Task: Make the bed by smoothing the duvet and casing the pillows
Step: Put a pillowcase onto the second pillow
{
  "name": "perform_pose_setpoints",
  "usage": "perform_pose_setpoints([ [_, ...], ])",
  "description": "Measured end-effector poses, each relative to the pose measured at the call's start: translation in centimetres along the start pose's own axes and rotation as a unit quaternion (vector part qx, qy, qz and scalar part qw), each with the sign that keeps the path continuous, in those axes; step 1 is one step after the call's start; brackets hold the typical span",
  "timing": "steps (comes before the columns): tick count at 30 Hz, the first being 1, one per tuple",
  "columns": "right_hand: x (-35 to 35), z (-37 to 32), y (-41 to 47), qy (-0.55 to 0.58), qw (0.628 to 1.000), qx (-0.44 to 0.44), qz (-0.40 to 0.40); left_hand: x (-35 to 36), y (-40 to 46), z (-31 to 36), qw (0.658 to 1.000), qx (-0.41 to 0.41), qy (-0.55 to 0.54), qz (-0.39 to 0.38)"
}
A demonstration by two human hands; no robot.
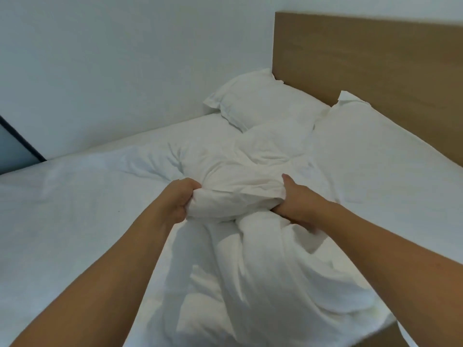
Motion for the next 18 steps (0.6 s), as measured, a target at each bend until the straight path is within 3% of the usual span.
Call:
perform_pose_setpoints([
  [3,0.8,-2.7,0.4,-0.137,0.988,-0.071,-0.028,-1.7,-1.9,-0.5,0.999,0.021,0.013,0.04],
  [5,1.5,-3.6,0.5,-0.172,0.979,-0.105,-0.032,-1.3,-3.7,-2.2,0.999,-0.014,0.03,-0.002],
  [7,2.1,-4.9,-0.2,-0.12,0.983,-0.126,-0.052,-0.9,-6.0,-4.3,0.99,-0.087,0.049,-0.099],
  [9,2.1,-6.7,-2.2,-0.04,0.985,-0.133,-0.098,-2.0,-8.6,-5.5,0.968,-0.182,0.0,-0.172],
  [12,1.3,-12.9,-5.8,0.021,0.967,-0.198,-0.156,-4.8,-12.0,-4.5,0.936,-0.256,-0.089,-0.225],
  [15,2.1,-20.9,-9.7,0.037,0.936,-0.241,-0.253,-6.5,-16.6,-1.7,0.944,-0.277,-0.091,-0.153],
  [17,2.0,-23.4,-11.6,0.146,0.893,-0.142,-0.402,-10.9,-19.8,1.0,0.973,-0.204,-0.092,-0.055],
  [18,0.7,-24.3,-12.6,0.243,0.837,-0.074,-0.484,-14.2,-21.3,2.7,0.981,-0.165,-0.103,0.004],
])
Point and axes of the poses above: each hand's wrist, its own y-axis towards the middle knuckle, its own x-axis out of the palm, z = x × y, the point moved 7 cm from there along y, towards the middle knuckle, and after that the axes turned 12 degrees about -x, right-handed, at the moved point
